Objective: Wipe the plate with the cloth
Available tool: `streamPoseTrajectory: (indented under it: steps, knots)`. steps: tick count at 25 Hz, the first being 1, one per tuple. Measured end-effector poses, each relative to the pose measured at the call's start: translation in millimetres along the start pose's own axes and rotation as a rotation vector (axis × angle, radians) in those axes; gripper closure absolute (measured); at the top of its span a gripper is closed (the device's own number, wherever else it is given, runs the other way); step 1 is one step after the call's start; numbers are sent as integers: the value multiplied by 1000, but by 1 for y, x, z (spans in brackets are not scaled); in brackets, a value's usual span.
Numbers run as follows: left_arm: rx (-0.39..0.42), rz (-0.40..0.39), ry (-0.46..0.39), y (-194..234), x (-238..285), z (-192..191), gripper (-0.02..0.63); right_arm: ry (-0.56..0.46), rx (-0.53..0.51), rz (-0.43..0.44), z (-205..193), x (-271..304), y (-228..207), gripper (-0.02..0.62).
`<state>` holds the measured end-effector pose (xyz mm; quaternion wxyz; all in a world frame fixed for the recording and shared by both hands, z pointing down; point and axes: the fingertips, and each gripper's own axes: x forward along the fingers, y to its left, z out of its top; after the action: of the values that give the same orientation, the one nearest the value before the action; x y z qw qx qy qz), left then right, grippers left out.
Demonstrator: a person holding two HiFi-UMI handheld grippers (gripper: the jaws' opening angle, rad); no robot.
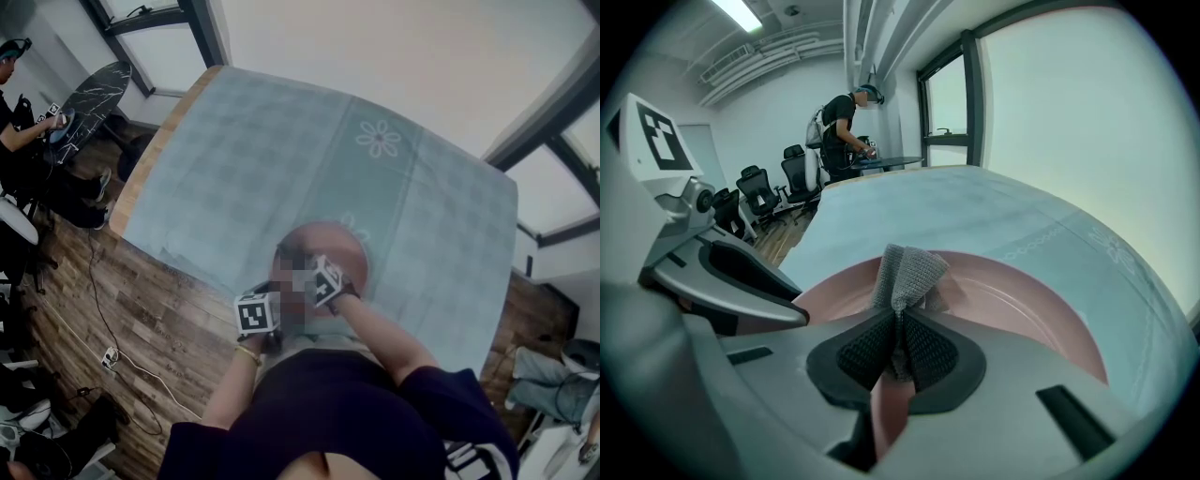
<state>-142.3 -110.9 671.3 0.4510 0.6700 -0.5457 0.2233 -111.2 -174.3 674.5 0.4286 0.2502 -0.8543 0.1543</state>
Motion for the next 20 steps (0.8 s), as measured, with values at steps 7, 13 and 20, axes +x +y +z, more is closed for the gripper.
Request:
streamPoseTrajectory:
  steps: [7, 13, 20]
  knots:
    - [0, -5, 5, 1, 1, -1, 528, -10, 2, 64, -6, -4, 20, 563]
    - [0, -5, 6, 1, 1, -1, 528, 2, -3, 95, -13, -11, 33, 563]
    - [6, -3, 7, 2, 0, -1, 528, 27, -20, 142, -23, -18, 50, 563]
